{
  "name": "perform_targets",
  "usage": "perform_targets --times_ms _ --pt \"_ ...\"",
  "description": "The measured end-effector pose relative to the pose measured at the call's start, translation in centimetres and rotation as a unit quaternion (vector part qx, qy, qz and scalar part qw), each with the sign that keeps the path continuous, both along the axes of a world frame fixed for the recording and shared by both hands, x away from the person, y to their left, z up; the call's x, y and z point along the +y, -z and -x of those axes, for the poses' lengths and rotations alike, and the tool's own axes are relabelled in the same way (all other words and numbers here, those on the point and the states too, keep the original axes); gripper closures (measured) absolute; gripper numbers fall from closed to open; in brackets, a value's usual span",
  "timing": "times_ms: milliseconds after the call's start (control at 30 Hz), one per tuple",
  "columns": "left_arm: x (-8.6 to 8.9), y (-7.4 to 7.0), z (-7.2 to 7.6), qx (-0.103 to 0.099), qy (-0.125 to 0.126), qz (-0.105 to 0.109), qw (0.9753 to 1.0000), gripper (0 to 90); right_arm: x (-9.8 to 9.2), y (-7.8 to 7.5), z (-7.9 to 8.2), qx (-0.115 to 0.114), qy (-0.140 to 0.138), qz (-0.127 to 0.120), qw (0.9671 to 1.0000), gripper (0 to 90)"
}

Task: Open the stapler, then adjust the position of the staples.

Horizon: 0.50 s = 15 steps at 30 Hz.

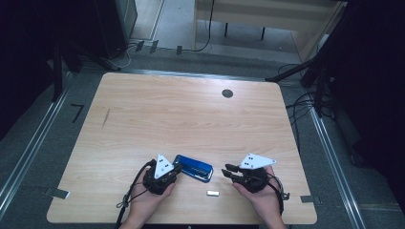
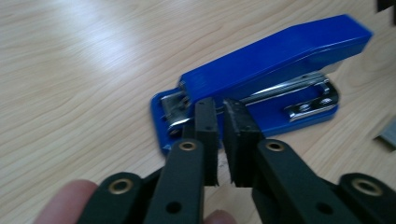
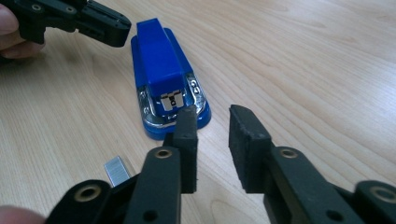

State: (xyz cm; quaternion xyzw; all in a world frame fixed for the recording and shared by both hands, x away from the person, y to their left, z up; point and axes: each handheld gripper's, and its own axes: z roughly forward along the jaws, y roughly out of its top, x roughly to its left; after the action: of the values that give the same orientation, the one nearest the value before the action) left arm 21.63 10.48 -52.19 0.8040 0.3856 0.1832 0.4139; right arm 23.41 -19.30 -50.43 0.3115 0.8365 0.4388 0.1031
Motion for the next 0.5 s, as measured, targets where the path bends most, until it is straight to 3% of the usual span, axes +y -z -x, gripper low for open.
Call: perform_targets --times_ms 100,167,267,367,500 --pt "-0.5 0.0 -0.1 -0.005 0.026 -0.005 0.9996 90.0 0.4 0.3 -0.2 0.009 -0.001 0.000 1.0000 77.5" --pt "-0.6 -0.1 -0.2 -0.005 0.036 -0.004 0.9993 90.0 0.8 0.4 -0.3 0.004 0.001 0.011 0.9999 77.9" --pt "-0.5 0.1 -0.4 0.005 0.039 0.006 0.9992 90.0 1.3 0.8 -0.4 0.002 0.004 0.018 0.9998 80.0" --pt "-0.9 1.0 -0.5 0.016 0.045 -0.012 0.9988 90.0 1.6 1.3 -0.5 0.011 0.005 0.023 0.9997 82.7" --pt "-1.1 1.1 -0.6 0.015 0.047 -0.009 0.9987 90.0 1.9 1.6 -0.6 0.016 0.003 0.024 0.9996 83.3"
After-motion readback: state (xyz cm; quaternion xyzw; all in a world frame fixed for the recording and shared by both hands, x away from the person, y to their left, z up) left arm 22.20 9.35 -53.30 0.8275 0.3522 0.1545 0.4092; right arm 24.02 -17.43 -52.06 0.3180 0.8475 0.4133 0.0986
